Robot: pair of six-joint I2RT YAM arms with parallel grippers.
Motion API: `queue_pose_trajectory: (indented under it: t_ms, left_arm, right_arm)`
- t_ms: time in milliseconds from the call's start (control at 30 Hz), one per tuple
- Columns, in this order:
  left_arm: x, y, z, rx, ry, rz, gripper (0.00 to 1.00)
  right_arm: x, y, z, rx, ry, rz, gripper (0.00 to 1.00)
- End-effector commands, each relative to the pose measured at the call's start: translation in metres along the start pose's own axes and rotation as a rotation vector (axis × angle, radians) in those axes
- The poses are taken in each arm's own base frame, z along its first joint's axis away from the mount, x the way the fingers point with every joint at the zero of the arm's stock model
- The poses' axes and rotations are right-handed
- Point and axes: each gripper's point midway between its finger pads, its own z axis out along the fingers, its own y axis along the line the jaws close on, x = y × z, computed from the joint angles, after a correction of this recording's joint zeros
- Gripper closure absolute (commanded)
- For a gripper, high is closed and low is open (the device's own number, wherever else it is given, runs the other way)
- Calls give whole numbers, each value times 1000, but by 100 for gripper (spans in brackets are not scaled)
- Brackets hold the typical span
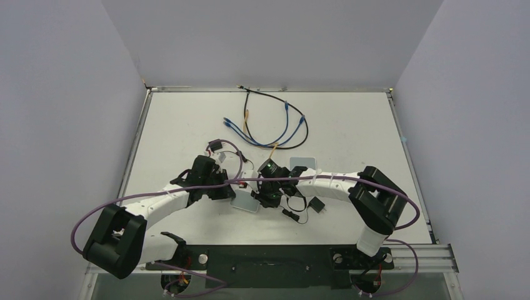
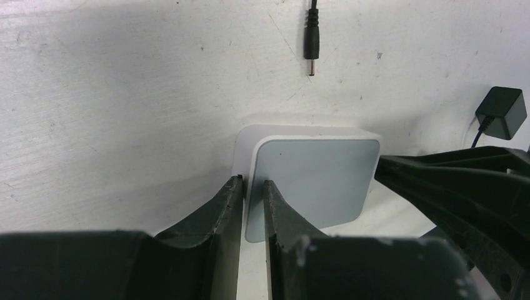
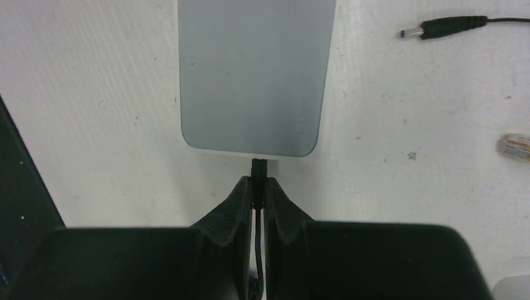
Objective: Insert the plug into the switch port
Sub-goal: Insert the power into the switch port.
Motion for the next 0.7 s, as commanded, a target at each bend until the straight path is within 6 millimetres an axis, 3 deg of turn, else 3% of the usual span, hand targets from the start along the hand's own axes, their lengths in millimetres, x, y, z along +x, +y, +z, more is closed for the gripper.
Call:
queue_pose_trajectory:
  t_ms: [0,133,433,667]
  left_arm:
    - [43,-59,-12,286,185,34,89]
    - [45,-61,-14,297,184,39,89]
    - [52,-60,-13,281,200,36,89]
    - [55,-55,-14,260,194,20,89]
  right_arm:
    - [-167,35,-29,-91,-560,-293,100]
    - [-169,32,-30,-59,-596,-249,100]
    - [-181,5,-39,95,-682,-104,100]
    - [-169,-17,-46,191,-689,-17,100]
